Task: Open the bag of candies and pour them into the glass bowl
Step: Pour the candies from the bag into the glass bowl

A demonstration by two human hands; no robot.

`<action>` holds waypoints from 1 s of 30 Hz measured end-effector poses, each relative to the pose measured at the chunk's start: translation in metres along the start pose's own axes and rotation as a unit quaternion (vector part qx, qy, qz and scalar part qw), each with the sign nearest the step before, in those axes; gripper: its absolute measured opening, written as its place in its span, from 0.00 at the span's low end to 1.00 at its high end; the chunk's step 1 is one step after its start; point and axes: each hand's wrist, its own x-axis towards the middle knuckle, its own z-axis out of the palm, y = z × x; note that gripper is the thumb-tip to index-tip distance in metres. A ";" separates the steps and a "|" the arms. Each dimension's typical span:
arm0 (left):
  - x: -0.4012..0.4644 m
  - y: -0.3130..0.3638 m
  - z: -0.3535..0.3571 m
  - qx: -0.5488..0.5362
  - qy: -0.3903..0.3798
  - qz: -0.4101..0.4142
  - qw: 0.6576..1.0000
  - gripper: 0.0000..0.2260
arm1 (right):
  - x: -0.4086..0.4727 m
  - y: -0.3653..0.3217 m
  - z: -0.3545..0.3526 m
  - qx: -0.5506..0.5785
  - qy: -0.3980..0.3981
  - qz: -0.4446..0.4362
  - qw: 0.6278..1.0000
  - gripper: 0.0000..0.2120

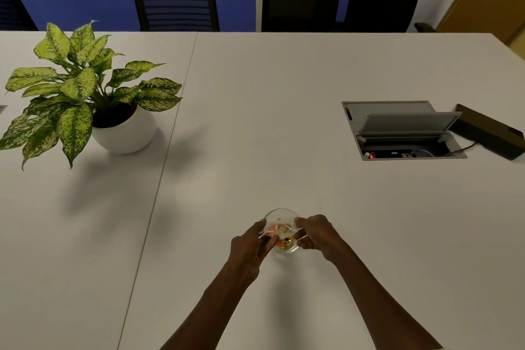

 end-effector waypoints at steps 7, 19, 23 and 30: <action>-0.001 0.001 0.003 0.064 0.030 0.009 0.997 0.07 | -0.001 0.004 -0.003 0.036 -0.004 0.018 0.999 0.15; -0.009 -0.008 -0.008 0.140 -0.004 0.009 0.990 0.07 | -0.005 0.010 -0.017 0.166 -0.063 0.031 0.984 0.11; -0.013 -0.014 -0.019 0.163 0.007 0.016 0.986 0.04 | -0.008 0.013 -0.017 0.181 -0.052 0.005 0.982 0.09; -0.012 -0.016 -0.040 0.142 0.038 0.033 0.989 0.12 | -0.013 0.008 -0.017 0.150 -0.008 -0.083 0.985 0.03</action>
